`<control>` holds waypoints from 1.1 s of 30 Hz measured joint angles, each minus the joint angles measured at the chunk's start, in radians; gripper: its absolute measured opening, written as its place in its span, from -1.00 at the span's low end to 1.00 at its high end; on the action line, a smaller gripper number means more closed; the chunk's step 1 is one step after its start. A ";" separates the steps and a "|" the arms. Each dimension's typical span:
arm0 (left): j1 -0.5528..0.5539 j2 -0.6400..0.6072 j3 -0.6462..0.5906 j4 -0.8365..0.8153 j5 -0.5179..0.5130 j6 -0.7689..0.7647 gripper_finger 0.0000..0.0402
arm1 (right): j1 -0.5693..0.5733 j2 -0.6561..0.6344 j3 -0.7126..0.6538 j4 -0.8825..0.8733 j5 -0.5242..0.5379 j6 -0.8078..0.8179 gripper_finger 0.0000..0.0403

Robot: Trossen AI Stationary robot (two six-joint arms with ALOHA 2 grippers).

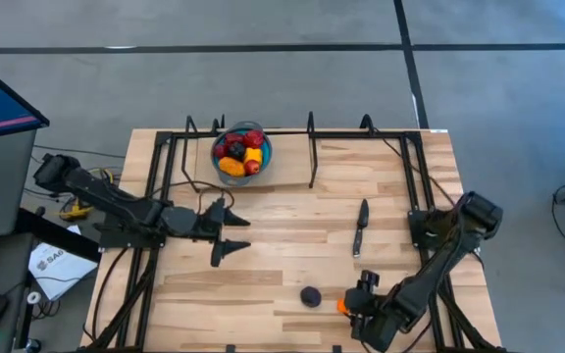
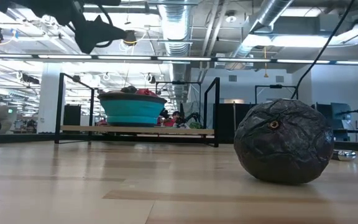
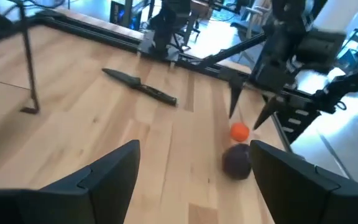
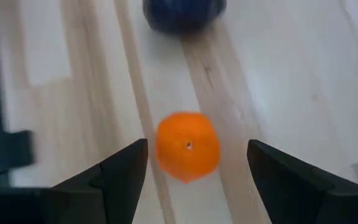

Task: Pick & Place Fruit
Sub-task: Put the orange into the blue strainer bowl on the shelf

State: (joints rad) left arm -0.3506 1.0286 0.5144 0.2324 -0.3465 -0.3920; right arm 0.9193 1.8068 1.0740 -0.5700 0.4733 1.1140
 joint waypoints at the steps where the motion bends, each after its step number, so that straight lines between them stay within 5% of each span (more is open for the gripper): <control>1: -0.006 0.013 0.000 0.010 -0.002 -0.006 0.47 | 0.005 0.018 0.000 0.001 0.001 0.003 0.34; 10: -0.065 0.090 0.000 0.078 -0.004 -0.036 0.47 | 0.010 0.113 0.000 0.085 0.042 0.014 0.27; 18: -0.137 0.162 0.000 0.119 -0.091 -0.039 0.47 | 0.008 0.128 0.000 0.131 0.070 0.054 -0.31; 25: -0.160 0.272 0.000 0.218 -0.151 -0.034 0.47 | -0.050 0.083 0.000 0.203 0.366 0.107 -0.43; 29: -0.160 0.351 0.000 0.268 -0.188 -0.033 0.47 | -0.165 0.035 0.000 0.311 0.484 -0.037 -0.33; 33: -0.160 0.409 0.000 0.278 -0.228 -0.032 0.47 | -0.315 -0.019 0.000 0.537 0.472 -0.362 -0.30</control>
State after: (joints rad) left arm -0.5102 1.4378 0.5148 0.5106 -0.5748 -0.4244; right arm 0.6038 1.7876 1.0740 -0.0325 0.9449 0.7516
